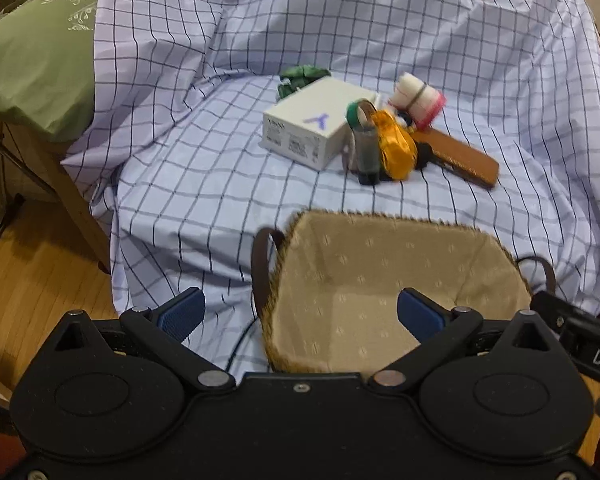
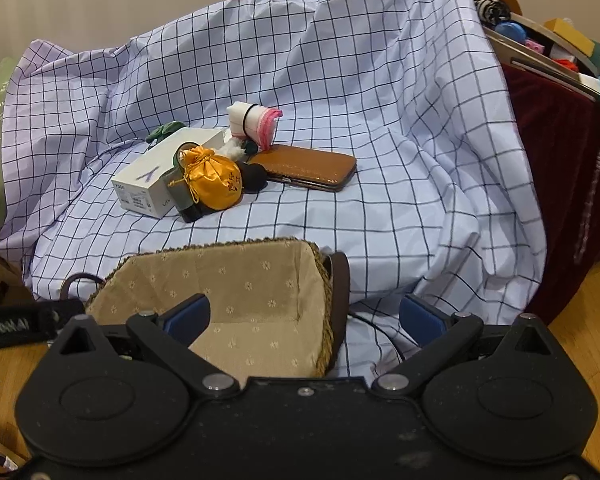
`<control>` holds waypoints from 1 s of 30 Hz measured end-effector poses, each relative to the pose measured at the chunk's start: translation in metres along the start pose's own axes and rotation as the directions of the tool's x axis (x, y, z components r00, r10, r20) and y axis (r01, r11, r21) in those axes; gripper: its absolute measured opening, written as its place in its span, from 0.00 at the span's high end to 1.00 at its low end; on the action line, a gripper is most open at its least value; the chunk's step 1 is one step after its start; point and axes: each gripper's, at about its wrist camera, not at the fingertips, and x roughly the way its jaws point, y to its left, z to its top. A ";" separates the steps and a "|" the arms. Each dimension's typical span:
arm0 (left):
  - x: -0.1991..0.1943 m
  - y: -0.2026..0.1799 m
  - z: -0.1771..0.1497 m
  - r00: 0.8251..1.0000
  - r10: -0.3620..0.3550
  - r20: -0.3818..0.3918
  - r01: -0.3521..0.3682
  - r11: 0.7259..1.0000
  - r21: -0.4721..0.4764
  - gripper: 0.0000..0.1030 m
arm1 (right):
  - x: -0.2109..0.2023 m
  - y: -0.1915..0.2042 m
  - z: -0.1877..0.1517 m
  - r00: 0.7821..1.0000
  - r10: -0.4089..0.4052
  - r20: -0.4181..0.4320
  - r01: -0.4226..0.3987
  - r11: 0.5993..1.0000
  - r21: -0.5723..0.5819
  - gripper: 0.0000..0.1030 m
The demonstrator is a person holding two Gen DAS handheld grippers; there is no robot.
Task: Organize soft objects
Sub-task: 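Grasp the green plush toy with the left tool while the right tool grasps the white-pink sock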
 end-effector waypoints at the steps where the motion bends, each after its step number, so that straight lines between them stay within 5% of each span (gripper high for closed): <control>1: 0.003 0.002 0.006 1.000 0.002 0.003 -0.002 1.000 -0.008 0.04 | 0.003 0.001 0.004 1.000 -0.002 0.003 0.002 1.000 -0.002 0.04; 10: 0.035 0.012 0.061 0.998 0.048 0.047 -0.048 0.999 -0.002 0.04 | 0.041 0.010 0.060 0.999 0.017 0.029 -0.017 1.000 0.014 0.04; 16: 0.066 0.019 0.097 1.000 -0.012 0.014 0.013 1.000 -0.021 0.04 | 0.070 0.017 0.100 0.997 0.041 0.070 -0.042 0.999 0.018 0.03; 30: 0.127 0.027 0.165 0.998 0.006 0.061 -0.005 1.000 -0.008 0.05 | 0.171 0.048 0.186 0.990 0.086 0.108 -0.097 0.991 0.097 0.01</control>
